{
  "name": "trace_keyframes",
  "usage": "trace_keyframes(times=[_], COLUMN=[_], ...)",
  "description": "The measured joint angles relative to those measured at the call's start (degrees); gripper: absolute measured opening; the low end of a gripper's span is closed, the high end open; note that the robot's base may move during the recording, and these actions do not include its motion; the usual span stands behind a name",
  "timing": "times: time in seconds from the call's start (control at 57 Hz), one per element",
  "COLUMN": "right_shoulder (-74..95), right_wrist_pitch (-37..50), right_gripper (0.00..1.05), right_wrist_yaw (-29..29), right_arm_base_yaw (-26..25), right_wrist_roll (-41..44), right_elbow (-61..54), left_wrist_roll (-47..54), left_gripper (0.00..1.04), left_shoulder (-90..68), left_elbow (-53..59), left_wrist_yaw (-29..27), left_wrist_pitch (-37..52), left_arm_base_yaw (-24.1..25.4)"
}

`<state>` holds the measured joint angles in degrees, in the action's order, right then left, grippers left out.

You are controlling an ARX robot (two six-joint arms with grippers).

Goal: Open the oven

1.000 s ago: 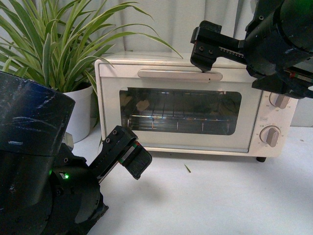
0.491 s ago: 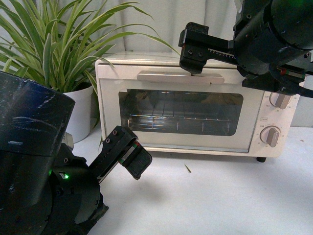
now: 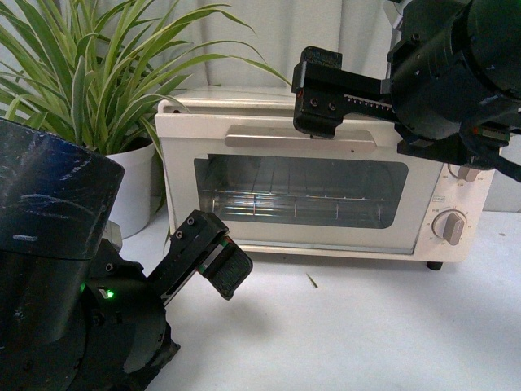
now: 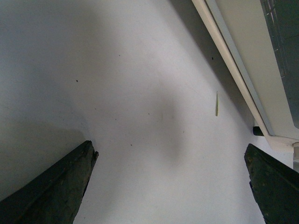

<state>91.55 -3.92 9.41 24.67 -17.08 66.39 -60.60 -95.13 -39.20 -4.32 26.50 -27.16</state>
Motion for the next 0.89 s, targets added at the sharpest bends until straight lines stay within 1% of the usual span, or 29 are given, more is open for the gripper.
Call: trace_keyframes(times=[0.316,0.579,0.737,0.807,0.895], right_shoulder=[-3.6,-5.7,-8.4,-11.1,-14.2], right_wrist_pitch=[7.8,11.8,13.3,13.3,13.1], right_gripper=[0.95,0.95,0.95,0.95,0.95], right_wrist_yaw=[-3.8,-9.1,-9.6,-8.8,-9.4], right_arm_base_yaw=[0.3,0.8,0.7,0.3,-0.4], right_wrist_roll=[1.2,2.8,2.9,2.9,2.2], right_elbow=[-10.4,-18.8,-21.7,-25.6,-29.5], left_wrist_roll=[0.0,0.3,0.9,0.7,0.7], left_gripper=[0.98,0.98,0.98,0.98,0.98], left_shoulder=[0.1,0.1,0.4,0.5,0.8], left_elbow=[0.0,0.1,0.4,0.4,0.7], left_wrist_yaw=[0.0,0.0,0.1,0.0,-0.1], left_wrist_pitch=[-0.3,-0.4,-0.4,-0.5,-0.6], left_arm_base_yaw=[0.1,0.2,0.2,0.2,0.4])
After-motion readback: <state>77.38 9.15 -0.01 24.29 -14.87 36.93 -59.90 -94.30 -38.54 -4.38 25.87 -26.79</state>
